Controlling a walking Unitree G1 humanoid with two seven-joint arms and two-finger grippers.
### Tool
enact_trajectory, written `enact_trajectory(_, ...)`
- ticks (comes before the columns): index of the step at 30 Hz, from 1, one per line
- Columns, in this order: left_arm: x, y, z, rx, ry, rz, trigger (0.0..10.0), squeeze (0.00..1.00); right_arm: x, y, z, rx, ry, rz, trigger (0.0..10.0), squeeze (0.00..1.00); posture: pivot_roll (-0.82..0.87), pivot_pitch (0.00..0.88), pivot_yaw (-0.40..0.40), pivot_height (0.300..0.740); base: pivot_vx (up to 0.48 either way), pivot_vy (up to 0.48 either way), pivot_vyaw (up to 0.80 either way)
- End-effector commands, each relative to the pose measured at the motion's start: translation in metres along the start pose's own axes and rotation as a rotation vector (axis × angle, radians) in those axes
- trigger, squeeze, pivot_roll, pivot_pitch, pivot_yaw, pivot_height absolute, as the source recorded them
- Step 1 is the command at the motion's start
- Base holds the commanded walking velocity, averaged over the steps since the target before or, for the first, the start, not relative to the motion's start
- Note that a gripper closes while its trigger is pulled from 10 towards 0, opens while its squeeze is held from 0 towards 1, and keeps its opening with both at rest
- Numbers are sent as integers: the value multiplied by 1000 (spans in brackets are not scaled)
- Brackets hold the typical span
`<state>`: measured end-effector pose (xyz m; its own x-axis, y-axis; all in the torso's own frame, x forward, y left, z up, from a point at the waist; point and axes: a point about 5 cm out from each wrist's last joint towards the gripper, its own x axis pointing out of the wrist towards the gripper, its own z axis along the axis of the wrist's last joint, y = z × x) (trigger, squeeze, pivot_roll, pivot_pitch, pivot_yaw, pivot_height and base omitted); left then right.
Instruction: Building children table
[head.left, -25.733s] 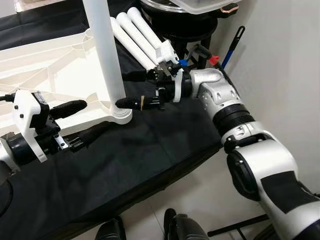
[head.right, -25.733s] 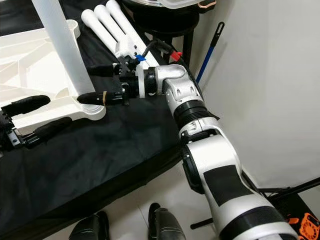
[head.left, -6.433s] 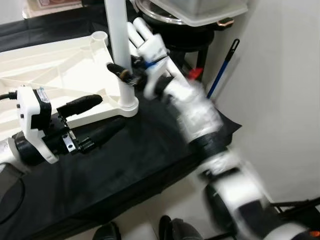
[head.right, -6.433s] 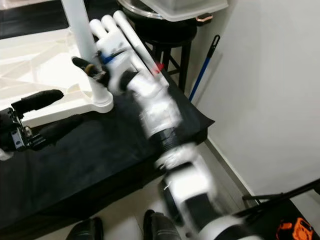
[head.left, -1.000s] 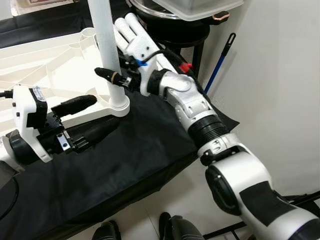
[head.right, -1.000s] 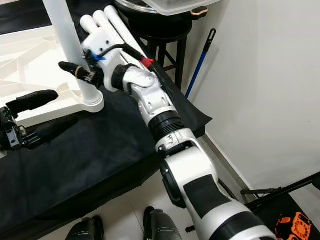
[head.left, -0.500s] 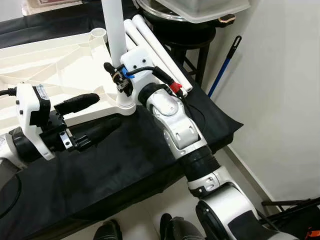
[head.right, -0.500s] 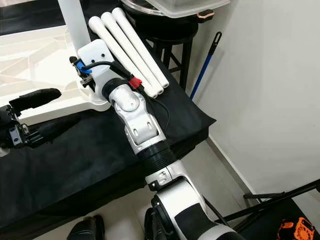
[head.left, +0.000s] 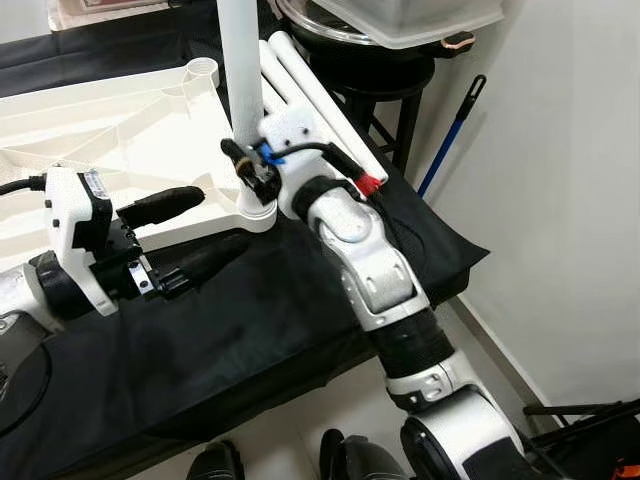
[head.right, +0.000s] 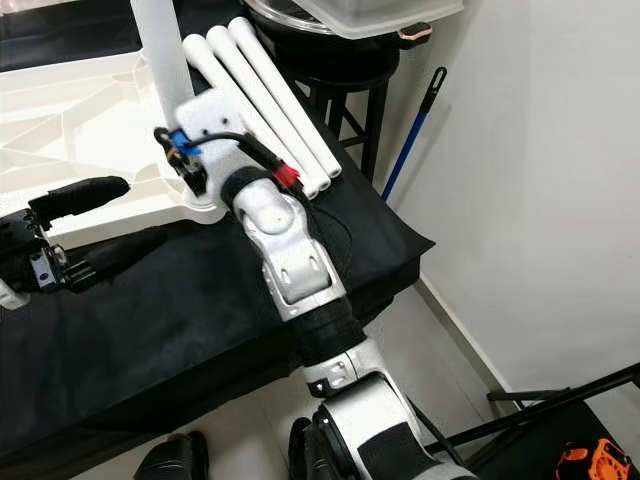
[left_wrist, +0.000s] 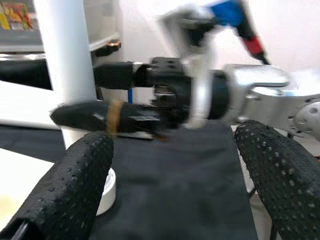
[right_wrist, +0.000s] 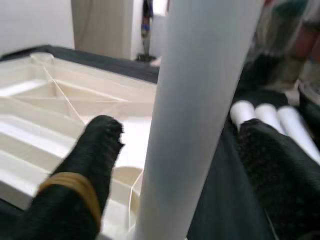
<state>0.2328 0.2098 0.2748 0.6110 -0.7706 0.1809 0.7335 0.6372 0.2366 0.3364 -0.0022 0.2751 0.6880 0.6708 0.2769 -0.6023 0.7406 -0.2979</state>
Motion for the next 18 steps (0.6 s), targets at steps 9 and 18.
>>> enact_trajectory(9, 5, 12, -32, -38, 28, 184, 10000, 0, -54, -23, -34, -2, 70, -28, 10000, 1000, 33, 85, -40, 740, 0, 0, 0)
enact_trajectory(18, -8, 24, -60, -84, 28, 613, 10000, 0, -111, -90, -76, 65, 196, -331, 10000, 0, 45, 48, -15, 740, 0, 0, 0)
